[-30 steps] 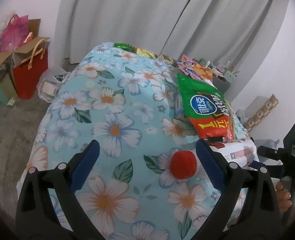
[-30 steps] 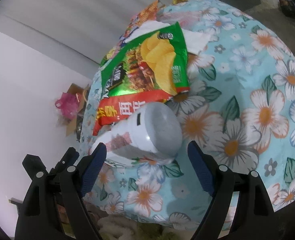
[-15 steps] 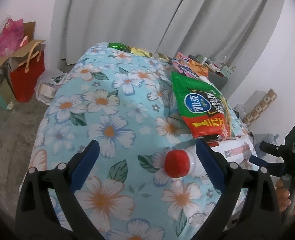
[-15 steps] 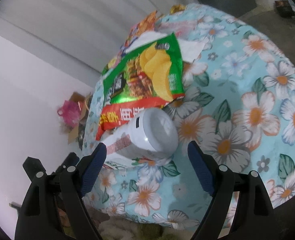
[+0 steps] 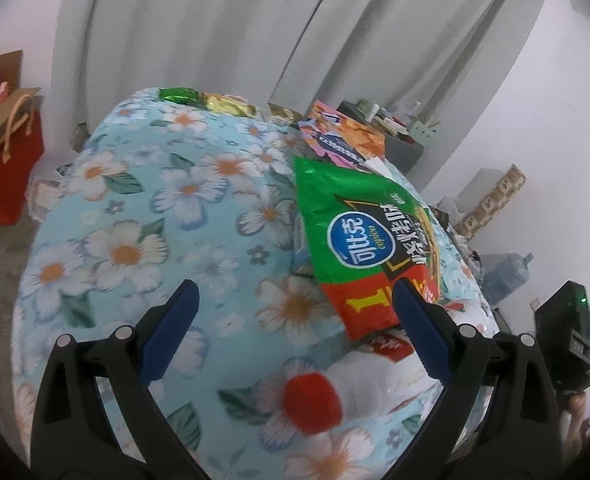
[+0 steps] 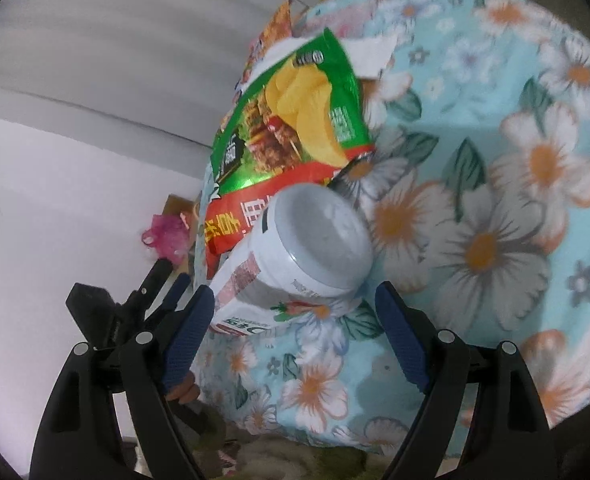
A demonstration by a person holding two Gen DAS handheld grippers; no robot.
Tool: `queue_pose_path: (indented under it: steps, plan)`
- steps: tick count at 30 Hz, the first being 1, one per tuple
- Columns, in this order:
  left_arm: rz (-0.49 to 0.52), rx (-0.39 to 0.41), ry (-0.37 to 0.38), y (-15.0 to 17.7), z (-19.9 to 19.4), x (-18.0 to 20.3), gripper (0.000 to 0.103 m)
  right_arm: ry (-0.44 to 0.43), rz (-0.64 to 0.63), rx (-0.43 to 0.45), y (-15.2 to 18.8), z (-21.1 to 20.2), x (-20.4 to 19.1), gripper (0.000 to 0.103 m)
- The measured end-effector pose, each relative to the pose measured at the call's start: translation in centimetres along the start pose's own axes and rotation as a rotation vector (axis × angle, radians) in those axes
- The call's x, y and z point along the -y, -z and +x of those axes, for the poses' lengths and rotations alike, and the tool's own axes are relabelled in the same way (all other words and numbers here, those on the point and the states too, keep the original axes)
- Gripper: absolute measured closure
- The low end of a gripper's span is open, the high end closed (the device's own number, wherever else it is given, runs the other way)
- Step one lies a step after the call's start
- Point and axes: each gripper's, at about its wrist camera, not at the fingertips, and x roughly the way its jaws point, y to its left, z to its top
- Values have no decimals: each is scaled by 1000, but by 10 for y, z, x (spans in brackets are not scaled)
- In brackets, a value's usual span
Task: Collect trash
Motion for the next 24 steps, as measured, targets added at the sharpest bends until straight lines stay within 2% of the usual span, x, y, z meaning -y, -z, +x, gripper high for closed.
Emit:
queue_pose_path:
  steps: [7, 9, 12, 15, 17, 19, 24]
  plan:
    - [-54, -75, 62, 5, 25, -1, 10, -121, 106, 1, -4, 13, 11, 22]
    - [-83, -95, 73, 10, 27, -3, 10, -119, 117, -13, -1, 18, 14, 22]
    - [-107, -77, 110, 16, 19, -4, 10, -116, 125, -13, -3, 23, 12, 22]
    - [-93, -67, 193, 26, 7, -2, 10, -138, 154, 14, -8, 28, 14, 26]
    - [-77, -94, 192, 34, 6, 2, 10, -130, 173, 30, -9, 30, 21, 37]
    - [-76, -113, 188, 38, 5, 4, 10, -143, 187, 38, -10, 27, 26, 38]
    - [-121, -161, 272, 52, 6, 13, 10, -126, 183, 60, -13, 6, 36, 39]
